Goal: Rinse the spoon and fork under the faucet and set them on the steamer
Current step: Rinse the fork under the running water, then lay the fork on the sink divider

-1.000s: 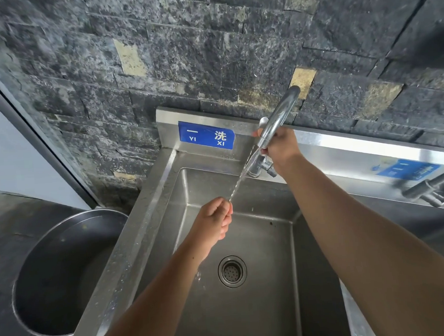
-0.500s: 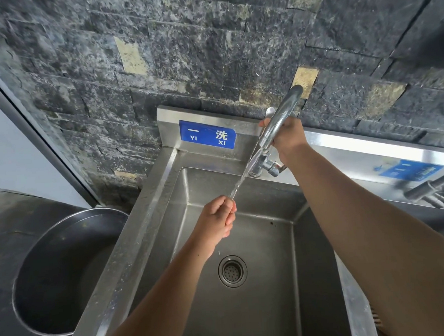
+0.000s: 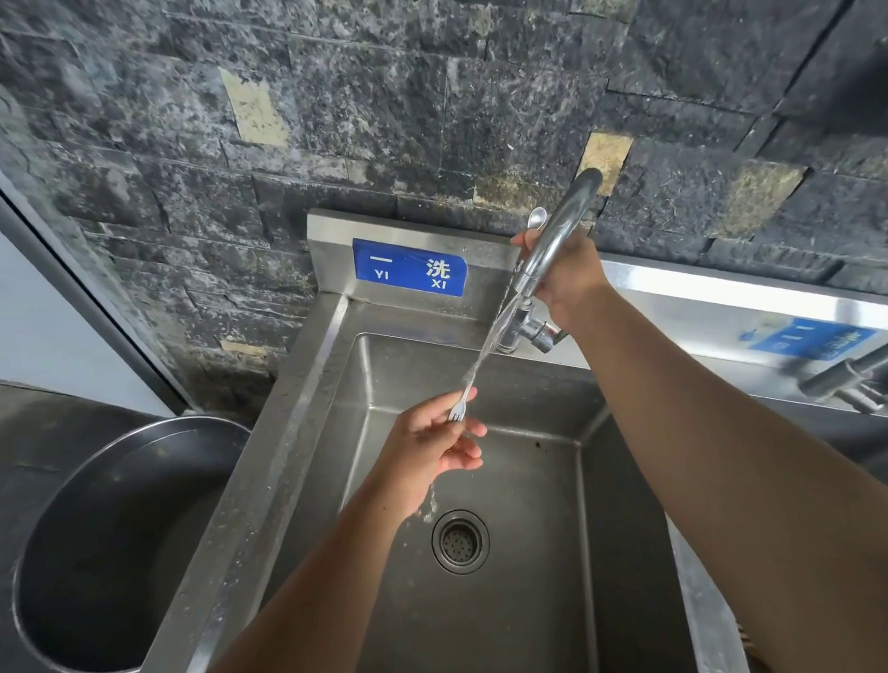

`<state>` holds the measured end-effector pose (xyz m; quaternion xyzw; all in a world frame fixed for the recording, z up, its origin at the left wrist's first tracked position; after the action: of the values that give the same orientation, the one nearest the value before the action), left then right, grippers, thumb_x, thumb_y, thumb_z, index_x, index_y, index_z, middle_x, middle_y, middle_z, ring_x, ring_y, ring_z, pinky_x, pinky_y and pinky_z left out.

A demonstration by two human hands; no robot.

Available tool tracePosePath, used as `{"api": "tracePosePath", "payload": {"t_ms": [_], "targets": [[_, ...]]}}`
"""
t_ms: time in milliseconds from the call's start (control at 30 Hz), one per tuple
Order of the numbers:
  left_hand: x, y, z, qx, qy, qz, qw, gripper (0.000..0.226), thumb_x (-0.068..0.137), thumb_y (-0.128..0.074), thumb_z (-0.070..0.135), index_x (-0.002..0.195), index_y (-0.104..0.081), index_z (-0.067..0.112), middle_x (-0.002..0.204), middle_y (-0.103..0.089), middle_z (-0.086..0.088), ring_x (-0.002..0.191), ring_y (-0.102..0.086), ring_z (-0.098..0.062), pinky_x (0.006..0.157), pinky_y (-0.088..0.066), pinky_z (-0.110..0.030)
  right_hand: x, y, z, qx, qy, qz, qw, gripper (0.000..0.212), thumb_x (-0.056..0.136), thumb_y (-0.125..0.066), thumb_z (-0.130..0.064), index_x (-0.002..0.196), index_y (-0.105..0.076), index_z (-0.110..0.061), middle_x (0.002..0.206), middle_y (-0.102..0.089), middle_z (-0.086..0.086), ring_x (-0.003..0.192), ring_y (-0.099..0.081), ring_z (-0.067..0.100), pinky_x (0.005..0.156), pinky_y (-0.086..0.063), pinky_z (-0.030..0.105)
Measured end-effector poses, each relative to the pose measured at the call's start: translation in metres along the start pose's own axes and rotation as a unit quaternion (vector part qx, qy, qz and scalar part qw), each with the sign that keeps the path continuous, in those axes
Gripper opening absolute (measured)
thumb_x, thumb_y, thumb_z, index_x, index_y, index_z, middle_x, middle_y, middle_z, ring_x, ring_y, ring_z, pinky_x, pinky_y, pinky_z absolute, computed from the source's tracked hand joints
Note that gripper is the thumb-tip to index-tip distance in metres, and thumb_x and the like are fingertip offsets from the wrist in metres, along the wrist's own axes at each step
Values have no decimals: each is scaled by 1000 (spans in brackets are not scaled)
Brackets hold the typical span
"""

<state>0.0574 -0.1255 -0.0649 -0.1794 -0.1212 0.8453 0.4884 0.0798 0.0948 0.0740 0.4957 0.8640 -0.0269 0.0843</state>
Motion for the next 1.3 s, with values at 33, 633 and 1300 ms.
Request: {"api": "tracePosePath", "payload": {"t_ms": [33,633,1300], "targets": [[-2,1,-3,8,5,3,1000,39,97,-53,0,133,-58,14,96,-73,-16,74,-69,-27,68,-59,-36,-1,0,4,-4,-2,-1,1000,35,96,-44,-6,72,-66,-19,64,-67,-1,58,-57,16,65,-46,36],[-5,-112,-68,258,40,-2,965,13,88,-69,17,83,-69,5,62,-63,-8,47,-54,-20,45,-46,-29,-32,125,86,-102,-26,-12,994,12,92,-60,-3,82,-66,-3,64,-70,5,44,-54,10,46,-51,23],[62,-251,-192,389,118,54,912,30,90,-67,29,69,-52,13,58,-57,-2,43,-59,-18,46,-51,-33,57,287,203,-375,-62,-12,925,26,80,-61,-19,59,-60,-6,53,-59,1,51,-53,15,51,-42,25]]}}
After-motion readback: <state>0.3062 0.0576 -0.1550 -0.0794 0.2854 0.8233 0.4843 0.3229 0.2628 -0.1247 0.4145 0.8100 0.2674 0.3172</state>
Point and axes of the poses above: each hand's wrist, its own x-axis towards the middle knuckle, its own y-axis out of the back of the hand, z = x × y, the point moved 1 cm from there along x, towards the middle knuckle
